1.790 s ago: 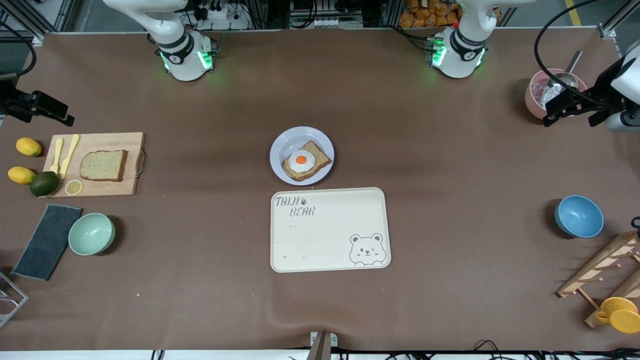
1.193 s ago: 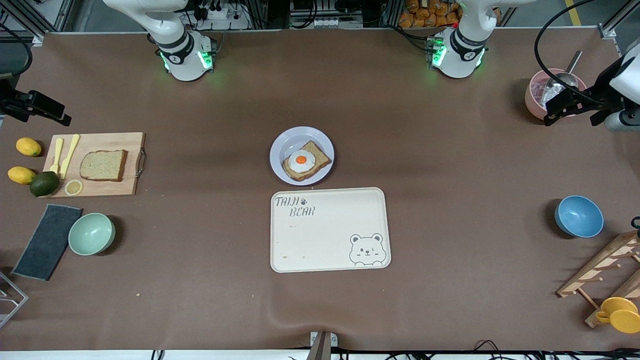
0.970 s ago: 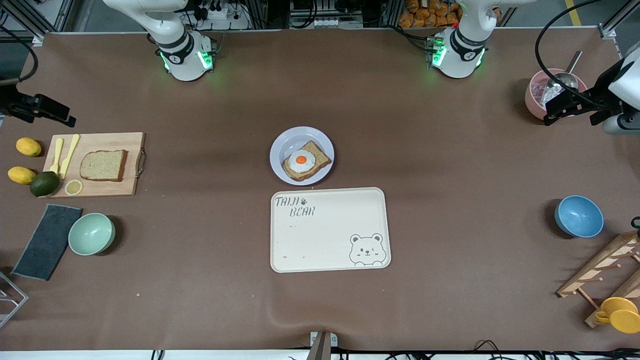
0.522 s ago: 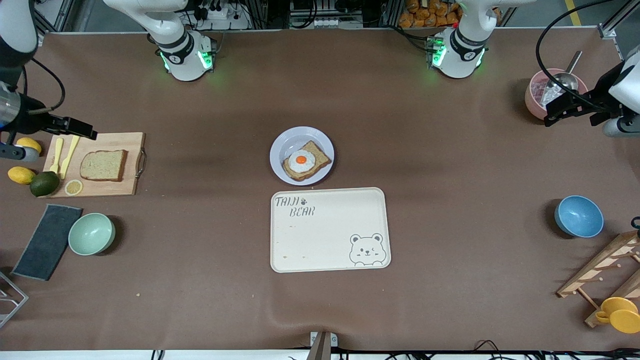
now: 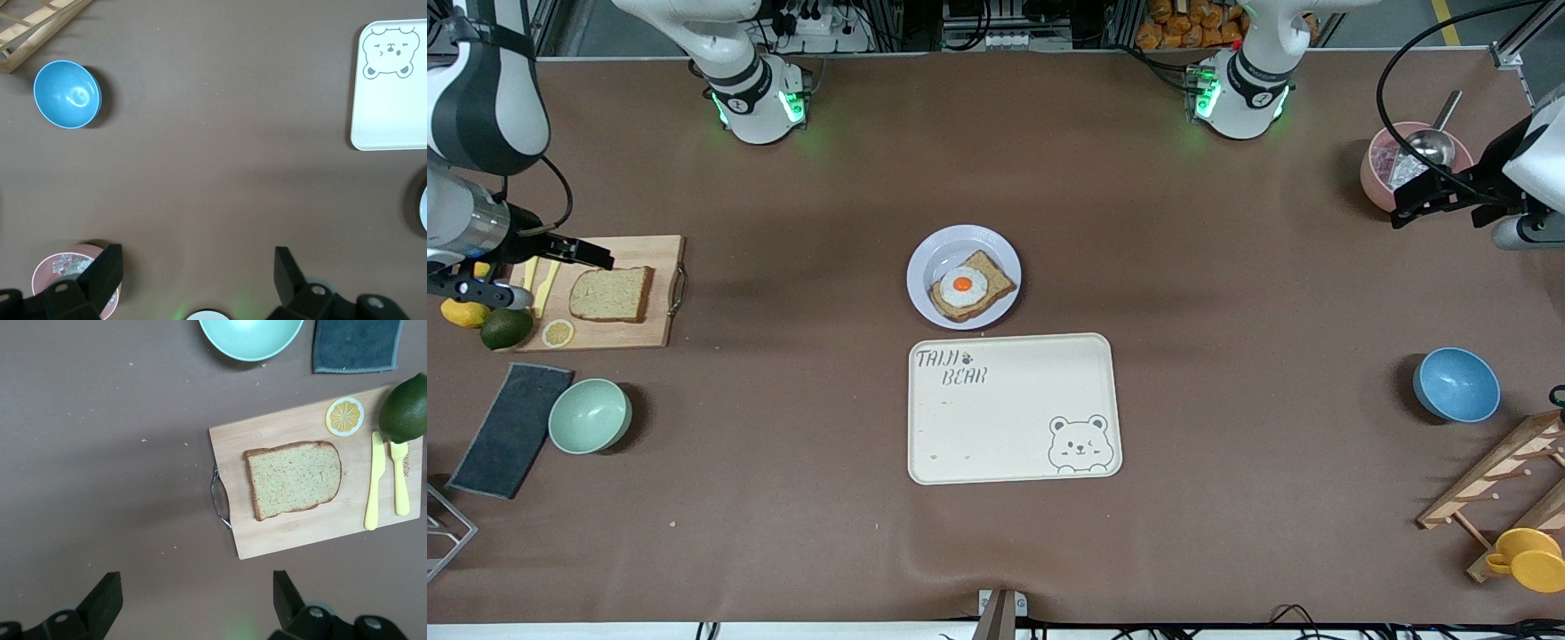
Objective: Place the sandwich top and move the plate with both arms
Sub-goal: 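Reach the right gripper down to the bread slice on the cutting board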
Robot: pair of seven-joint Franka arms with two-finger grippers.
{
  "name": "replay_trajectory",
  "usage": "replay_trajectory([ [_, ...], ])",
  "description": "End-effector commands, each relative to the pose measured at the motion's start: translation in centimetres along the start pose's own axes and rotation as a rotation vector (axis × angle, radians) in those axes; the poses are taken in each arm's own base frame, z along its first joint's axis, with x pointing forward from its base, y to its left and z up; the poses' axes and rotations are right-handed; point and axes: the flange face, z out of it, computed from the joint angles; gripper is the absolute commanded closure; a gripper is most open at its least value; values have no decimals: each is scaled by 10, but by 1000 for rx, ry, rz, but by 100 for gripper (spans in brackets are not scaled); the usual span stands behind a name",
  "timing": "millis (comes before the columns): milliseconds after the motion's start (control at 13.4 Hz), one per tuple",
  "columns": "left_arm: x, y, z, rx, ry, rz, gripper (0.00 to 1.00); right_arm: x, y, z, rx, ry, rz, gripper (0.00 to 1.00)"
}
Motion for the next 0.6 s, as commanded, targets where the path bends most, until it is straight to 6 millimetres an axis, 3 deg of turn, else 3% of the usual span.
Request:
replay_trajectory([
  [0,1,3,-5,8,-1,-13,0,-8,22,29,-8,-1,22,0],
  [522,2,2,-7,-14,10,-17,0,4,114,89,31,-16,-62,0],
])
